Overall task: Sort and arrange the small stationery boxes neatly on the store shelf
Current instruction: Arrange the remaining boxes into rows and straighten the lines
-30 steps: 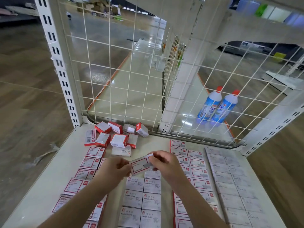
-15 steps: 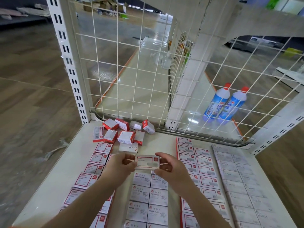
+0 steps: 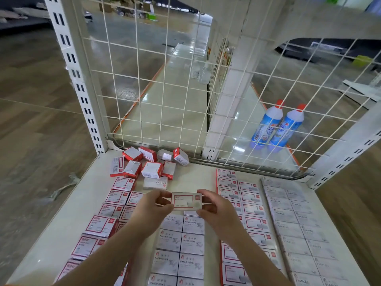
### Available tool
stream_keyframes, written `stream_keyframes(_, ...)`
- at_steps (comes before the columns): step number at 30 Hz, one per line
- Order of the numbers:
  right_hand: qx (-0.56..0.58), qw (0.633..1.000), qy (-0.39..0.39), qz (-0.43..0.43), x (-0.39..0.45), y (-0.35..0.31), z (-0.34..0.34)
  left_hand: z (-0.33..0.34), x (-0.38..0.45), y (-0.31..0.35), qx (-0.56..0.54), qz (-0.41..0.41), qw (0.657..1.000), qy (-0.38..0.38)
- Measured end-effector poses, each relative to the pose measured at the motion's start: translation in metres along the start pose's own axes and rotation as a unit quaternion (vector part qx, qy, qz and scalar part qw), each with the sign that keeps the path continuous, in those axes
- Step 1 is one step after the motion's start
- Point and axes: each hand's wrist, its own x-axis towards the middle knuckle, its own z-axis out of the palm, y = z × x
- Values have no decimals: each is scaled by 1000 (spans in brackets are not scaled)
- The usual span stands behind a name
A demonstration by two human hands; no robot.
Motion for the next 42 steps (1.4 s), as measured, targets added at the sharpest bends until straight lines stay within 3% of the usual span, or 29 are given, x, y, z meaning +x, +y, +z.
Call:
stream_keyframes(7, -1, 999, 36, 20, 1, 24, -23, 25, 15, 18, 122, 25, 992, -22)
stream_keyframes(11, -12, 998, 62, 28, 0, 44, -41, 43, 21, 25, 290, 52, 956, -19)
stream_keyframes(15, -52, 993, 105, 34, 2, 68, -66, 69, 28, 28, 358, 71, 929, -66)
stream_keyframes(23, -106, 980, 158, 55, 20, 99, -112, 128, 42, 42, 366, 77, 922, -104)
stream_keyframes(34, -163, 969, 180, 39, 53, 106, -155, 160, 40, 42, 479, 81, 863, -141)
stream_keyframes(42, -158, 974, 160, 36, 76, 101, -154, 160, 44, 38, 422, 55, 900, -99)
